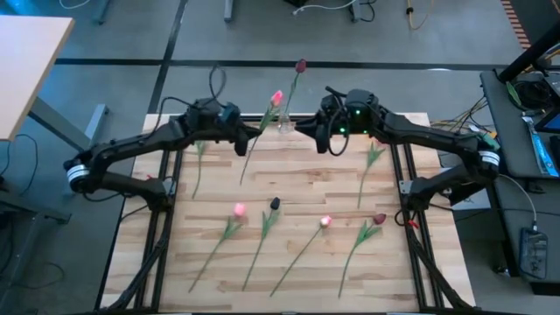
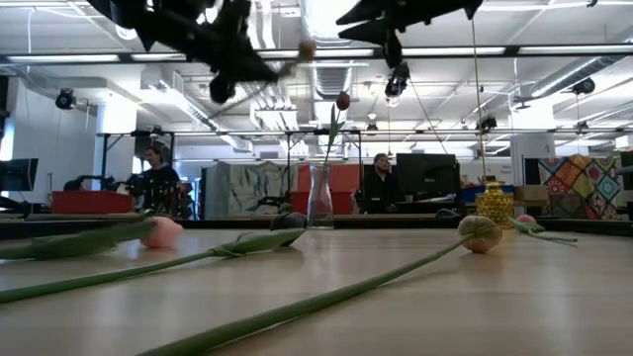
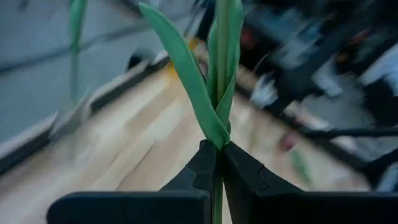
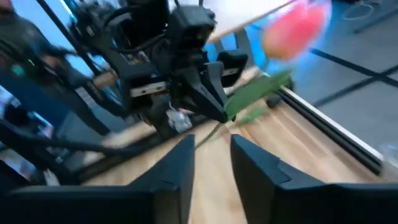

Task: Sort flowers into vase by color
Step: Put the top left pink tulip into the yellow crystal vase

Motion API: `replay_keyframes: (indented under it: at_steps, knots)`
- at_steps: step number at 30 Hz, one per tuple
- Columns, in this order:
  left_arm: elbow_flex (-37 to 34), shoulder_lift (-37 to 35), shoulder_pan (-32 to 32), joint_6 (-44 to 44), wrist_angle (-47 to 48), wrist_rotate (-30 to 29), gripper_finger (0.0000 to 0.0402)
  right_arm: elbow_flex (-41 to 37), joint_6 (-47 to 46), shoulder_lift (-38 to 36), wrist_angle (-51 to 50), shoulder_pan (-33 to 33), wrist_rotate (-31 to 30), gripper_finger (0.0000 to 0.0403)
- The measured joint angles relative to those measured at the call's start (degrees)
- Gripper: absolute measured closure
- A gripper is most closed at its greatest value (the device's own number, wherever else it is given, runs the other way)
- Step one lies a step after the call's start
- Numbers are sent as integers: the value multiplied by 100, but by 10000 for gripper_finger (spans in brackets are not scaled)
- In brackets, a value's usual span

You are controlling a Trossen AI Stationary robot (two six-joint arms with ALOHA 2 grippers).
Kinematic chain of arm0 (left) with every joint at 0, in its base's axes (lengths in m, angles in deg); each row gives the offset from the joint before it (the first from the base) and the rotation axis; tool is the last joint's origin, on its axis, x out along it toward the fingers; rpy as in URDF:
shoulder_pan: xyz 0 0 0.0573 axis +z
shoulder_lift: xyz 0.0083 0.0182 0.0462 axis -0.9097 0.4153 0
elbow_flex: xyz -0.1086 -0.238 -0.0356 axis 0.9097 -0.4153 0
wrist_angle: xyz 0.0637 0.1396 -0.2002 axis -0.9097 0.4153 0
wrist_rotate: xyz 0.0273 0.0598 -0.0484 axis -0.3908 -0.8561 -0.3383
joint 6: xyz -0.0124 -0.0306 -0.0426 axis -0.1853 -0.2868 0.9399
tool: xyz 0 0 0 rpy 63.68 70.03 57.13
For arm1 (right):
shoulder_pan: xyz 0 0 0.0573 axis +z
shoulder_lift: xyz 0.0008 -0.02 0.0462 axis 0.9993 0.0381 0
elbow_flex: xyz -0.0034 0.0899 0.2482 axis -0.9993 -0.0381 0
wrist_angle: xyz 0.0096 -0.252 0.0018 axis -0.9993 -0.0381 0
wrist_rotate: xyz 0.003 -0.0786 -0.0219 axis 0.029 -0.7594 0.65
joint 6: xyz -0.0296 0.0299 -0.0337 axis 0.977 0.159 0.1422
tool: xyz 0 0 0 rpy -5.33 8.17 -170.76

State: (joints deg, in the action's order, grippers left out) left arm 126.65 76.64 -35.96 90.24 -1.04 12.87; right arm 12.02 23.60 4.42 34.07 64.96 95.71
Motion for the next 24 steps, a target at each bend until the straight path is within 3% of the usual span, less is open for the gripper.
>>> replay_keyframes:
  at_steps: [7, 13, 19, 24]
  knots:
    - [8, -288, -72, 47, -776, 461, 401, 24, -615, 431, 984, 124, -4, 235]
    - [8, -243, -180, 168, -1091, 957, 402, 338, -641, 807, 1078, 225, -8, 199]
    - [8, -132, -339, 212, -1360, 1048, 401, 808, -562, 1124, 1099, 273, -13, 191]
    - [8, -89, -383, 213, -1438, 1047, 401, 1053, -351, 1279, 1091, 303, 17, 208]
